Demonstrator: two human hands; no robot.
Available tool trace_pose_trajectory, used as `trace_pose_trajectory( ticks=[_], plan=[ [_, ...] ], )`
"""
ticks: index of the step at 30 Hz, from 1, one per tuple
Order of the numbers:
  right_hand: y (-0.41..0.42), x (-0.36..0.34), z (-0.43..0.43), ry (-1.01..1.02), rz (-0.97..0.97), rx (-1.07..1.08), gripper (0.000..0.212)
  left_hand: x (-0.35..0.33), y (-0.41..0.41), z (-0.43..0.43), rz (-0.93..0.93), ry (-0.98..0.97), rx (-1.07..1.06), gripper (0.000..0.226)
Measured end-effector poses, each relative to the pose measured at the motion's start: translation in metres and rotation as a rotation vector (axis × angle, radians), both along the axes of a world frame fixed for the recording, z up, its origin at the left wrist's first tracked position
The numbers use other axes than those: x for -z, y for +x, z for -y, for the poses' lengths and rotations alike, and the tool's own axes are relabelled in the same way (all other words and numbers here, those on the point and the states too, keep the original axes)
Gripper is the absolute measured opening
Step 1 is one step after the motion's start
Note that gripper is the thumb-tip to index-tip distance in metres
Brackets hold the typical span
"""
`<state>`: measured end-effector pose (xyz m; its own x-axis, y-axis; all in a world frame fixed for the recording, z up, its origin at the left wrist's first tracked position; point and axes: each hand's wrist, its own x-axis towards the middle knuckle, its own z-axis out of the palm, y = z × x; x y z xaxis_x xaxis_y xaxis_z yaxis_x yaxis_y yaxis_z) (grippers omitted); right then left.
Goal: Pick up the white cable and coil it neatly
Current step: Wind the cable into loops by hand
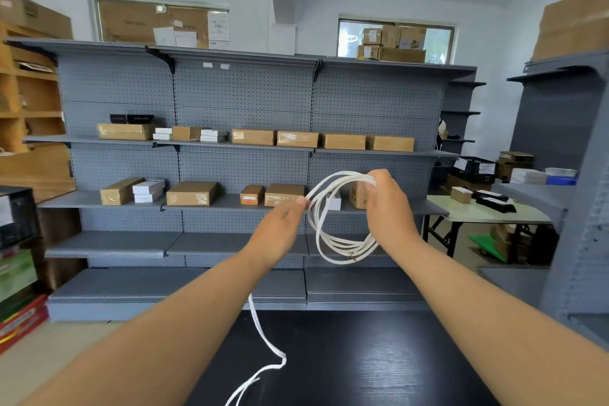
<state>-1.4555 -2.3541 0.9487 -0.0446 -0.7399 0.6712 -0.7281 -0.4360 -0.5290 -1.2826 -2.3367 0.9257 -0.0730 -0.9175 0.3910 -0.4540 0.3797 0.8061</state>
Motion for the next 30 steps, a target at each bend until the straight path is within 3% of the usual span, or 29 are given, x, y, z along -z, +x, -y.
trace_pose_trajectory(
  ticks=[3, 6, 10, 14, 20, 23, 27, 30],
  plan=[
    [0.001, 0.003, 0.002, -0.024, 0.098, 0.013, 0.019, 0.002, -0.01, -0.004, -0.009, -0.067, 0.016, 0.033],
    [0.003, 0.004, 0.005, -0.033, 0.167, 0.029, 0.019, 0.003, -0.017, -0.004, -0.134, 0.007, 0.025, 0.038],
    [0.007, 0.004, 0.005, -0.052, 0.227, 0.027, 0.02, 0.009, -0.023, 0.006, 0.107, -0.126, -0.078, 0.024],
    [0.01, 0.006, 0.004, -0.051, 0.295, -0.003, 0.021, 0.008, -0.022, 0.018, 0.182, -0.215, -0.188, 0.023],
    [0.014, 0.008, 0.003, -0.059, 0.386, -0.062, 0.012, 0.005, -0.017, 0.015, -0.211, -0.036, 0.018, 0.015],
    [0.014, 0.009, 0.003, -0.01, 0.441, -0.095, 0.012, 0.003, -0.013, 0.015, -0.269, -0.051, 0.029, 0.016],
    [0.013, 0.016, 0.004, 0.124, 0.508, -0.172, 0.018, -0.004, -0.006, 0.014, 0.018, -0.162, -0.106, 0.017],
    [0.009, 0.022, 0.006, 0.183, 0.406, -0.205, 0.021, -0.012, -0.002, 0.017, 0.206, -0.248, -0.206, 0.016]
  ],
)
